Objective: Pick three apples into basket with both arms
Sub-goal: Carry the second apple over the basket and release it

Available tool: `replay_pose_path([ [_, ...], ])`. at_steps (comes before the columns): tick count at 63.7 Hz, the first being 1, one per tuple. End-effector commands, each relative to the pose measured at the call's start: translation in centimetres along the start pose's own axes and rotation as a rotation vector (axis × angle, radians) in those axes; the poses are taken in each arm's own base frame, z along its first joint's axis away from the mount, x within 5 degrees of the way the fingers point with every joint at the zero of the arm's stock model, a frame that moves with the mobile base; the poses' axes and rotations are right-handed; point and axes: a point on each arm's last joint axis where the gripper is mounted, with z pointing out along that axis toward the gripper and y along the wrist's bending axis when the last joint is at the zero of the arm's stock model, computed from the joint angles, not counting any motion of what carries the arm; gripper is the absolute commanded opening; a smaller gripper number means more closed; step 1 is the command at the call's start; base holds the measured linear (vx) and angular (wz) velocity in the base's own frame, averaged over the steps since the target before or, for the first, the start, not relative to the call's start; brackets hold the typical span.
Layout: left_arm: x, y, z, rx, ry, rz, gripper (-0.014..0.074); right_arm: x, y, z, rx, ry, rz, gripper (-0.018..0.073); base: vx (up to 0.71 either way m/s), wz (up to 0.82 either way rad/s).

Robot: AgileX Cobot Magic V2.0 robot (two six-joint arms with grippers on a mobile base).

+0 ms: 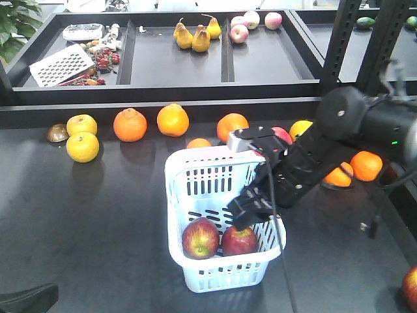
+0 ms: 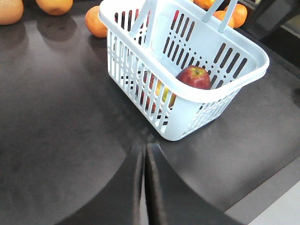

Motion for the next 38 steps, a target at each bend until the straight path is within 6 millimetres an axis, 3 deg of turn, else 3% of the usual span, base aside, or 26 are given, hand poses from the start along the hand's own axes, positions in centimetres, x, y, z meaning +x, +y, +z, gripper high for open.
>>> replay_pose_path([
  [1, -1.5, -0.1, -0.2, 0.000, -0.097, -0.015, -0.0006, 0.0, 1.1, -3.0, 0.015, -0.059, -0.022, 0.0048, 0.00, 0.00],
  [4, -1.5, -0.1, -0.2, 0.000, -0.097, -0.015, -0.0006, 0.0, 1.2, -3.2, 0.018, -0.066, -0.030, -0.0016, 0.00, 0.00],
  [12, -1.5, -0.1, -0.2, 0.000, -0.097, -0.015, -0.0006, -0.2, 1.1, -3.3, 0.028, -0.086, -0.035, -0.0010, 0.00, 0.00],
  [20, -1.5, -0.1, -0.2, 0.000, -0.097, -0.017, -0.0006, 1.1, 0.8, -3.7, 0.088, 0.029, -0.038, -0.0008, 0.00, 0.00],
  [29, -1.5, -0.1, -0.2, 0.000, -0.097, -0.017, -0.0006, 3.0, 0.0, -6.5, 0.329, 0.122, 0.022, -0.0007, 0.00, 0.00],
  [38, -1.5, -0.1, -0.2, 0.000, -0.097, -0.017, -0.0006, 5.3, -0.5, -10.0, 0.603, -0.017, 0.086, -0.0007, 0.00, 0.00],
])
